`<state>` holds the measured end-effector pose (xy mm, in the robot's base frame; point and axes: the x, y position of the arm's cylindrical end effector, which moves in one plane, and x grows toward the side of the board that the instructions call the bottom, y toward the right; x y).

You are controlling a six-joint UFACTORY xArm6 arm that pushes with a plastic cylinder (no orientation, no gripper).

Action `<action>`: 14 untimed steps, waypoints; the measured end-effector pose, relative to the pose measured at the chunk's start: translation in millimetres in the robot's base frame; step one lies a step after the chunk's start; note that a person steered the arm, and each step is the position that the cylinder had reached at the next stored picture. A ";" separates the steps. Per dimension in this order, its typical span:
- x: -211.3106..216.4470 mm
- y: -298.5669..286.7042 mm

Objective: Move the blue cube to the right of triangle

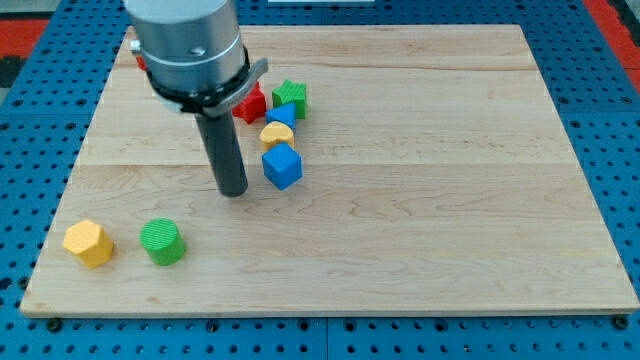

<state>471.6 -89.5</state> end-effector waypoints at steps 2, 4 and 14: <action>-1.7 54.6; -38.8 92.8; -41.7 99.1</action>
